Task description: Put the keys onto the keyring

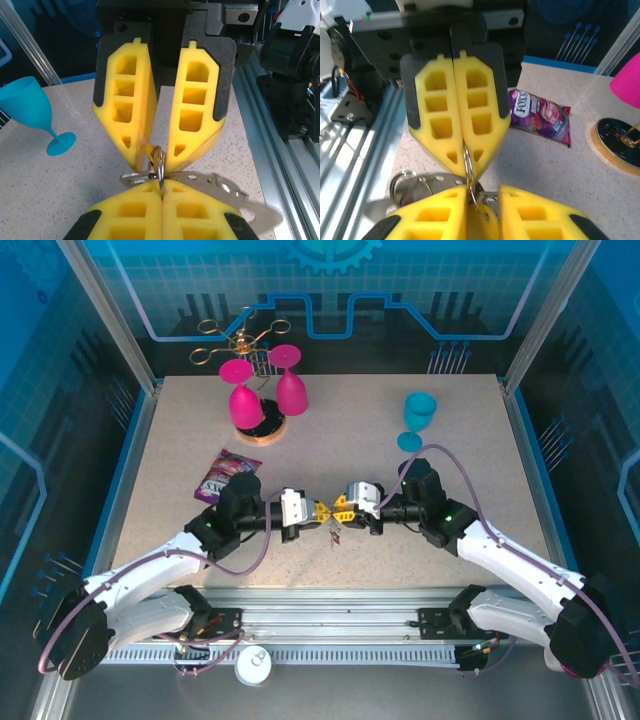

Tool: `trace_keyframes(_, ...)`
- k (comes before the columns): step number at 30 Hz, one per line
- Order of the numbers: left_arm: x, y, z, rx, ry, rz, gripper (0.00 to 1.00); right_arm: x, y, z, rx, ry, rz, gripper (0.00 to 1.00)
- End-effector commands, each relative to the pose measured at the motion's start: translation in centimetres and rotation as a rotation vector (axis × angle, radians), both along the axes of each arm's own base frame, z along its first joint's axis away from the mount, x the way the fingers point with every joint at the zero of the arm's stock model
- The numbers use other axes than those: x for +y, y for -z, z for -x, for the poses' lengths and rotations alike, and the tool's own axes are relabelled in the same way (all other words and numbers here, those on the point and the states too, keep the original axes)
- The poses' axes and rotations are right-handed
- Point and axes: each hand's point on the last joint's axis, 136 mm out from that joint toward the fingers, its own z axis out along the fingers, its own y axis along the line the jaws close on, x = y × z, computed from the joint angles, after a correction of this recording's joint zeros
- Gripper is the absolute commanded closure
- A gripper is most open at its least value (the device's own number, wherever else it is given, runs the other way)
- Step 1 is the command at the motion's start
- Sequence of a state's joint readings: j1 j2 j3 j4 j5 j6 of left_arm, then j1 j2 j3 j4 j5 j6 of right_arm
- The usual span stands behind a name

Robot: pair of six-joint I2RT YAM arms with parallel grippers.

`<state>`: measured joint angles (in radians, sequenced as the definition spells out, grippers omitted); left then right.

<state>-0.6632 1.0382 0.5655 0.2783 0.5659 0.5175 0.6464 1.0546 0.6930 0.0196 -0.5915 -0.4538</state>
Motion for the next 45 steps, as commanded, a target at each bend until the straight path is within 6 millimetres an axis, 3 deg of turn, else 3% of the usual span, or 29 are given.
trace_keyframes(1, -0.5, -2.0, 1.5, -0.030, 0.086, 0.083, 1.00, 0.3, -2.1, 0.0, -0.039, -0.029, -0.085, 0.80)
trace_keyframes(4, -0.6, -2.0, 1.5, -0.022, 0.090, 0.091, 1.00, 0.5, -2.4, 0.3, -0.040, -0.053, -0.102, 0.86)
trace_keyframes(6, -0.6, -2.0, 1.3, -0.017, 0.086, 0.096, 1.00, 0.5, -2.5, 0.3, -0.040, -0.062, -0.108, 0.98)
trace_keyframes(8, -0.6, -2.0, 0.8, -0.012, 0.054, 0.092, 1.00, 0.5, -2.5, 0.3, -0.041, -0.061, -0.094, 1.00)
trace_keyframes(10, -0.3, -1.8, -0.5, -0.008, -0.018, 0.072, 0.75, 0.3, -2.1, 0.1, -0.048, -0.051, -0.037, 1.00)
trace_keyframes(12, -0.1, -1.4, -0.9, -0.016, -0.043, 0.030, 0.73, 0.2, -1.3, 0.2, -0.066, -0.049, 0.050, 1.00)
trace_keyframes(17, 0.2, -0.9, -2.0, -0.007, -0.092, -0.054, 0.79, 0.3, 0.0, 0.5, -0.116, -0.060, 0.254, 1.00)
trace_keyframes(24, 0.0, -1.0, -1.9, -0.016, -0.073, -0.090, 1.00, 1.2, 1.1, 0.9, -0.161, -0.101, 0.402, 1.00)
trace_keyframes(27, -0.1, -1.0, -1.7, -0.025, -0.060, -0.095, 1.00, 1.4, -0.1, 1.0, -0.151, -0.093, 0.321, 0.99)
trace_keyframes(29, -0.2, -1.0, -1.3, -0.030, -0.037, -0.084, 1.00, 1.1, -1.7, 0.7, -0.129, -0.065, 0.194, 0.83)
trace_keyframes(31, -0.4, -1.0, -0.5, -0.039, 0.006, -0.061, 1.00, 0.4, -2.6, 0.4, -0.098, -0.047, 0.079, 0.78)
trace_keyframes(37, -0.8, -1.5, 1.3, -0.053, 0.099, 0.021, 1.00, -0.1, -2.1, 0.7, -0.048, -0.063, 0.014, 0.77)
trace_keyframes(45, -0.9, -1.7, 1.3, -0.049, 0.104, 0.040, 1.00, -0.1, -1.2, 1.8, -0.015, -0.119, 0.012, 0.78)
